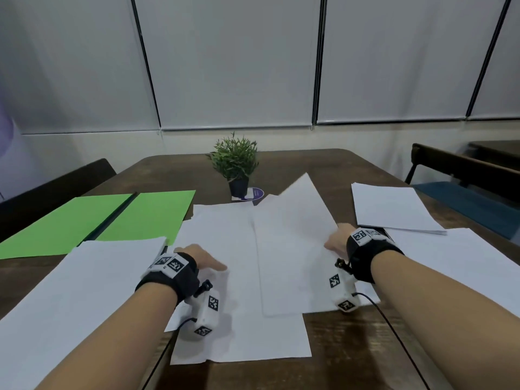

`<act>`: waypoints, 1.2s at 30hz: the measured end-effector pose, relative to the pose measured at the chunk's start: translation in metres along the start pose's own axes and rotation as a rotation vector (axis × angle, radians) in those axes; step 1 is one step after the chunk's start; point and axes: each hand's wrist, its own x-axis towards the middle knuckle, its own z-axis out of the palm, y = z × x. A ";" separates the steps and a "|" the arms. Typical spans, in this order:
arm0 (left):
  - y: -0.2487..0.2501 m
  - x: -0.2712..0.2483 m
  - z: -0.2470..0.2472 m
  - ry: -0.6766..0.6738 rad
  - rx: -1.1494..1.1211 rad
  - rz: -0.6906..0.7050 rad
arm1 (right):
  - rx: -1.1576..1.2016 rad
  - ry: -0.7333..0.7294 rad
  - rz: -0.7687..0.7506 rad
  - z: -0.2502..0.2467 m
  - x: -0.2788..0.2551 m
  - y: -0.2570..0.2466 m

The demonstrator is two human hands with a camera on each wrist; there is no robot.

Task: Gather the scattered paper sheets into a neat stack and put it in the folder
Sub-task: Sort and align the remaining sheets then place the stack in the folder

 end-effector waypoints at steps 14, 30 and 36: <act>0.003 -0.005 -0.002 -0.103 0.205 0.017 | -0.456 -0.108 0.039 -0.006 -0.006 0.014; 0.008 -0.024 -0.035 0.181 0.026 0.146 | -0.435 -0.161 0.067 -0.013 -0.005 0.023; 0.016 -0.043 -0.061 0.372 -0.158 0.363 | -0.370 -0.071 0.082 -0.009 -0.013 0.023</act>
